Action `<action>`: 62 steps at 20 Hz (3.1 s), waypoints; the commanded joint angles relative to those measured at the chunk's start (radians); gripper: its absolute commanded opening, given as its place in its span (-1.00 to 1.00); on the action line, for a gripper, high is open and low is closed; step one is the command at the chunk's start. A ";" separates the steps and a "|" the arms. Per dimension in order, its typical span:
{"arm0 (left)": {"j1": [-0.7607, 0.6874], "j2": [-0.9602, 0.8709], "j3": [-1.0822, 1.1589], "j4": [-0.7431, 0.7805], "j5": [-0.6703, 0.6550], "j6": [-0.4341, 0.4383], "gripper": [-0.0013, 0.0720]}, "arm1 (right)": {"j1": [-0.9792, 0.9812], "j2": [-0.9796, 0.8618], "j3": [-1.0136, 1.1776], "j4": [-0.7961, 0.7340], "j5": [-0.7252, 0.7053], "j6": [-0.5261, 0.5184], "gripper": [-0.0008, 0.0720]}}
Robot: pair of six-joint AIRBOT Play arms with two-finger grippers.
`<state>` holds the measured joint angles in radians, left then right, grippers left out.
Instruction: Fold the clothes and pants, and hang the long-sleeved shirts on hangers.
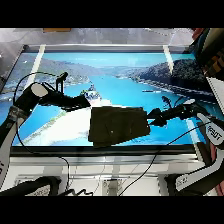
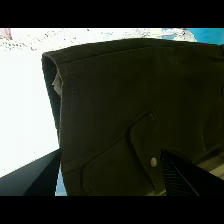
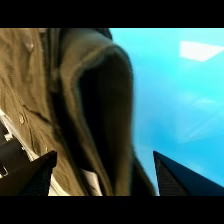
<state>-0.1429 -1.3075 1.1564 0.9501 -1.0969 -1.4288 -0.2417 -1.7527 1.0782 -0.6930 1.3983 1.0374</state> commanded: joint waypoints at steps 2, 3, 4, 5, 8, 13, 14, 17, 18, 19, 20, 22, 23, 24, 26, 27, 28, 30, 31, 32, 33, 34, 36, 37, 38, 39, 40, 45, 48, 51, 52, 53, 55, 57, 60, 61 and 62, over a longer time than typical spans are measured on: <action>0.001 -0.001 0.001 0.000 0.000 0.000 0.96 | 0.113 -0.003 -0.002 -0.019 -0.072 -0.011 0.93; 0.001 -0.001 0.001 0.000 0.000 0.000 0.96 | 0.140 -0.004 -0.002 -0.019 -0.094 -0.011 0.93; 0.001 -0.001 0.001 0.000 0.000 0.000 0.96 | 0.164 -0.005 -0.002 -0.019 -0.113 -0.011 0.91; 0.001 -0.001 0.001 0.000 0.000 0.000 0.96 | 0.189 -0.008 -0.002 -0.018 -0.124 -0.012 0.91; 0.001 -0.001 0.001 0.000 0.001 0.000 0.97 | 0.254 -0.008 -0.002 -0.008 -0.126 -0.096 0.60; 0.001 -0.001 0.001 0.001 0.002 0.010 0.97 | 0.299 -0.005 0.104 0.006 -0.115 -0.190 -0.88; 0.001 -0.001 0.001 0.001 0.003 0.034 0.96 | 0.294 0.002 0.146 0.004 -0.118 -0.186 -0.88; 0.001 0.008 0.014 0.037 0.013 0.125 0.90 | 0.261 0.058 0.292 -0.015 -0.165 -0.110 -0.88; 0.001 0.016 0.031 0.083 0.011 0.128 0.78 | 0.241 0.087 0.338 -0.039 -0.197 -0.072 -0.88; 0.001 0.031 0.051 0.132 0.010 0.129 0.69 | 0.219 0.117 0.375 -0.072 -0.228 -0.033 -0.88; 0.001 0.048 0.071 0.170 0.011 0.128 0.69 | 0.190 0.153 0.408 -0.124 -0.262 0.014 -0.88; 0.001 0.099 0.108 0.265 0.012 0.130 0.69 | 0.124 0.224 0.449 -0.257 -0.313 0.155 -0.88; 0.001 0.129 0.122 0.324 0.012 0.142 0.69 | 0.078 0.262 0.466 -0.337 -0.318 0.258 -0.88; 0.001 0.166 0.131 0.390 0.013 0.163 0.69 | 0.027 0.302 0.477 -0.418 -0.312 0.357 -0.87; 0.001 0.247 0.132 0.515 0.011 0.182 0.69 | -0.080 0.385 0.480 -0.545 -0.273 0.490 -0.87; 0.001 0.282 0.132 0.556 0.012 0.181 0.69 | -0.133 0.420 0.480 -0.595 -0.239 0.526 -0.87; 0.002 0.314 0.132 0.577 0.012 0.181 0.69 | -0.194 0.455 0.480 -0.647 -0.198 0.566 -0.87; 0.001 0.366 0.132 0.594 0.012 0.181 0.69 | -0.325 0.511 0.480 -0.742 -0.124 0.679 -0.87; 0.001 0.386 0.132 0.594 0.012 0.181 0.69 | -0.393 0.531 0.480 -0.778 -0.087 0.741 -0.87; 0.001 0.400 0.132 0.594 0.011 0.181 0.69 | -0.468 0.547 0.480 -0.802 -0.045 0.797 -0.87; 0.001 0.409 0.132 0.594 0.011 0.181 0.69 | -0.538 0.557 0.480 -0.816 -0.013 0.813 -0.87; 0.001 0.414 0.132 0.594 0.011 0.181 0.69 | -0.614 0.564 0.480 -0.831 0.015 0.813 -0.87; 0.001 0.413 0.132 0.594 0.011 0.181 0.69 | -0.759 0.579 0.480 -0.843 0.050 0.813 -0.87; 0.001 0.412 0.132 0.594 0.011 0.181 0.69 | -0.824 0.588 0.480 -0.848 0.058 0.813 -0.87; 0.001 0.412 0.132 0.594 0.011 0.181 0.69 | -0.891 0.597 0.480 -0.858 0.067 0.813 -0.87; 0.001 0.411 0.132 0.594 0.011 0.181 0.69 | -0.950 0.605 0.480 -0.868 0.073 0.814 -0.87; 0.001 0.411 0.132 0.594 0.011 0.180 0.69 | -1.009 0.610 0.480 -0.883 0.089 0.813 -0.87; 0.001 0.411 0.132 0.591 0.012 0.180 0.70 | -1.184 0.609 0.413 -0.890 0.227 0.841 0.28; 0.001 0.411 0.132 0.591 0.012 0.180 0.69 | -1.193 0.609 0.407 -0.884 0.190 0.877 0.91; 0.001 0.411 0.132 0.591 0.012 0.180 0.70 | -1.193 0.609 0.407 -0.845 0.159 0.875 0.86; 0.001 0.411 0.132 0.591 0.012 0.180 0.70 | -1.189 0.609 0.407 -0.800 0.149 0.866 0.27; 0.001 0.411 0.132 0.591 0.012 0.180 0.70 | -1.180 0.609 0.407 -0.751 0.146 0.849 -0.44; 0.001 0.411 0.132 0.591 0.012 0.180 0.69 | -1.127 0.609 0.407 -0.671 0.131 0.828 -0.87; 0.001 0.411 0.132 0.591 0.012 0.180 0.70 | -1.020 0.609 0.407 -0.643 0.114 0.825 -0.88; 0.001 0.411 0.132 0.591 0.012 0.180 0.70 | -0.752 0.609 0.407 -0.646 0.090 0.761 -0.88; 0.001 0.411 0.132 0.591 0.012 0.180 0.70 | -0.634 0.609 0.407 -0.649 0.079 0.739 -0.88; 0.001 0.411 0.132 0.591 0.012 0.180 0.70 | -0.512 0.609 0.407 -0.654 0.065 0.710 -0.88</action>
<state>-0.1425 -0.8967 1.2873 1.5406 -1.0851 -1.2484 -1.0130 -1.1442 1.4853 -1.3590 1.4971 1.8137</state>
